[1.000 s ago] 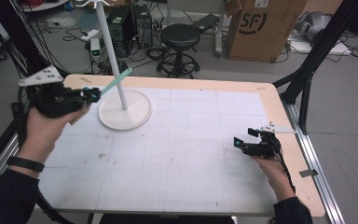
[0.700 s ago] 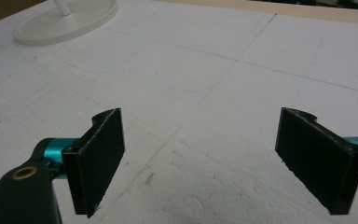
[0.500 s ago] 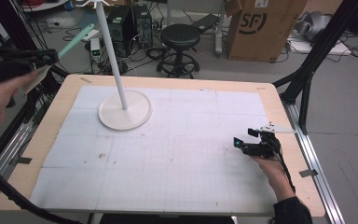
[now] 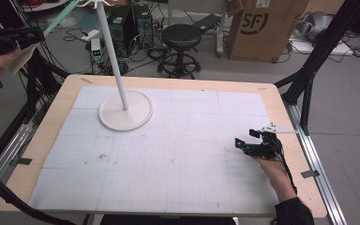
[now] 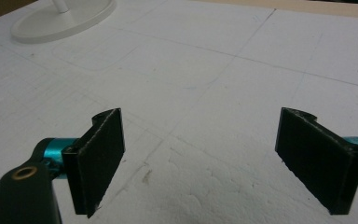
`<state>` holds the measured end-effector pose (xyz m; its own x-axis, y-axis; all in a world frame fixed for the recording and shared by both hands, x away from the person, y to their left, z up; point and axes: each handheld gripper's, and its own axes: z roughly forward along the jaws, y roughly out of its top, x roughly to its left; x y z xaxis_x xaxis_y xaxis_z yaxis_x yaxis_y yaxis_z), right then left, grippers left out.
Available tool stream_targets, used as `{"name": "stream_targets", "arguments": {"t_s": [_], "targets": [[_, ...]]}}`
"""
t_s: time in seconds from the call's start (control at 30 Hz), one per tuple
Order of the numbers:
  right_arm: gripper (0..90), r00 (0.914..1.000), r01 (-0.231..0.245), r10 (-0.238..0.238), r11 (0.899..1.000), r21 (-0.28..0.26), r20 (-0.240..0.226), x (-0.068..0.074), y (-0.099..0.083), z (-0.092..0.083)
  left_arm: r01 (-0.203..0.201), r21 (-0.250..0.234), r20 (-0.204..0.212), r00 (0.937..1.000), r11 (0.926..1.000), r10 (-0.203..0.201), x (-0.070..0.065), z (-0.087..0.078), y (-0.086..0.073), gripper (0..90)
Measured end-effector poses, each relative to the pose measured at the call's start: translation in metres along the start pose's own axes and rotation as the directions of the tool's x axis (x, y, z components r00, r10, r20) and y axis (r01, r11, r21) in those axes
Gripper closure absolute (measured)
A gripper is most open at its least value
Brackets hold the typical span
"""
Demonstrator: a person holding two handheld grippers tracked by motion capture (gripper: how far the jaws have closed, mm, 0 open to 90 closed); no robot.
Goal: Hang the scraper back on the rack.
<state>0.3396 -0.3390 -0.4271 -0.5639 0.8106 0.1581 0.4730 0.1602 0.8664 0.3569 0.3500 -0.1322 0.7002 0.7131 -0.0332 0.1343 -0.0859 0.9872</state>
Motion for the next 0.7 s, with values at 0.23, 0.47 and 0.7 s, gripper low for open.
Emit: {"name": "stream_targets", "arguments": {"t_s": [0.23, 0.47, 0.7], "targets": [[14.6, 1.0, -0.003, 0.003, 1.0, 0.002, -0.002, -0.0003, -0.0002, -0.0003, 0.0, 0.011, -0.009, 1.0, 0.9999, 0.0, 0.0027, 0.0, -0.0028, 80.6], [14.6, 1.0, 0.0, 0.0, 1.0, 0.0, 0.0, 0.0004, -0.0001, -0.0004, -0.001, 0.024, -0.021, 0.9998, 0.9997, 0.001, 0.0042, 0.0013, -0.0071, 80.6], [14.6, 1.0, -0.003, 0.003, 1.0, 0.003, 0.0, 0.0003, -0.0001, -0.0005, -0.003, 0.025, -0.033, 0.9994, 0.9997, 0.004, 0.0057, 0.0019, -0.01, 80.5]]}}
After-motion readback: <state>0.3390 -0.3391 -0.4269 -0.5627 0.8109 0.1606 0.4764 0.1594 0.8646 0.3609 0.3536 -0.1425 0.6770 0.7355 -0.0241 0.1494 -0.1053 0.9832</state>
